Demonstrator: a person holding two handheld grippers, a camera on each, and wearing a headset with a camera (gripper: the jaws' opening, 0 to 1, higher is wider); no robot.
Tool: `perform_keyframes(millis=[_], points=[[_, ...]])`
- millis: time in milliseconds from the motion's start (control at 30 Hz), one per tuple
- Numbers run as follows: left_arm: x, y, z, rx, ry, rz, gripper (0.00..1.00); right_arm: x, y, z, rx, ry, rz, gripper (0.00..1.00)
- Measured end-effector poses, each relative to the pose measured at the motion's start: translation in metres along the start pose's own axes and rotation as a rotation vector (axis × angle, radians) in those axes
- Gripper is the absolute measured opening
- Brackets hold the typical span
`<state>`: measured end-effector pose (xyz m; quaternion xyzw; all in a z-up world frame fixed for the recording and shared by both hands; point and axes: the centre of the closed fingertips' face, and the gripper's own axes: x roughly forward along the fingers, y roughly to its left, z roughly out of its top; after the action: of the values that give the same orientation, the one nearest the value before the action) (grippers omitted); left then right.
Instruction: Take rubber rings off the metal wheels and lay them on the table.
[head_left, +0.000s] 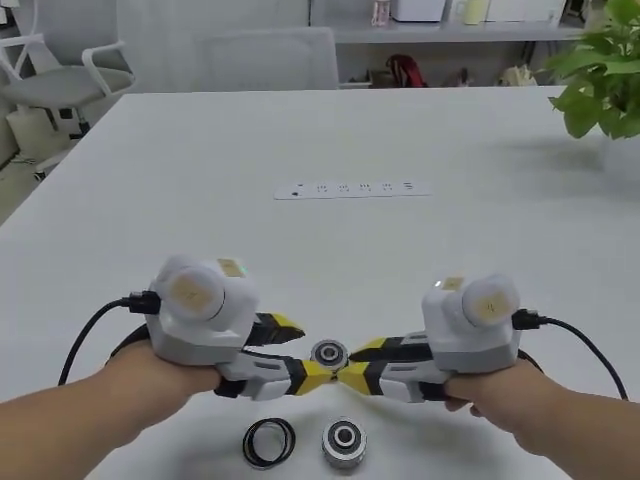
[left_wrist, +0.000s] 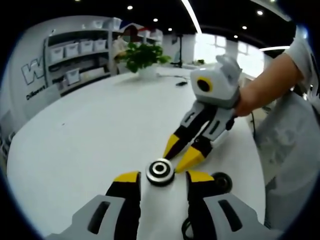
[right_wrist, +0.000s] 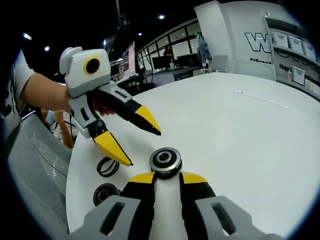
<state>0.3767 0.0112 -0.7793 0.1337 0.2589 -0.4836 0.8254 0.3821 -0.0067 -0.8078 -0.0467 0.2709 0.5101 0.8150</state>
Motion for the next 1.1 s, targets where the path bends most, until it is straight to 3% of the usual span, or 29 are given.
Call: perform_keyframes(millis=[200,600,767,1100], points=[[0.008,0.002,0.000,0.000,0.006,0.007,0.29,0.000,0.000,-0.001,0.000,0.002,0.001,0.13],[0.021,0.002,0.001,0.005,0.023,0.009,0.23,0.001,0.000,-0.002,0.001,-0.002,0.002,0.12],[0.023,0.001,-0.004,0.026,0.046,0.005,0.21,0.001,0.000,-0.002,0.001,-0.003,0.001,0.11],[0.020,0.007,-0.001,-0.004,0.037,0.032,0.15,0.000,-0.001,-0.003,0.019,-0.013,-0.004,0.09]])
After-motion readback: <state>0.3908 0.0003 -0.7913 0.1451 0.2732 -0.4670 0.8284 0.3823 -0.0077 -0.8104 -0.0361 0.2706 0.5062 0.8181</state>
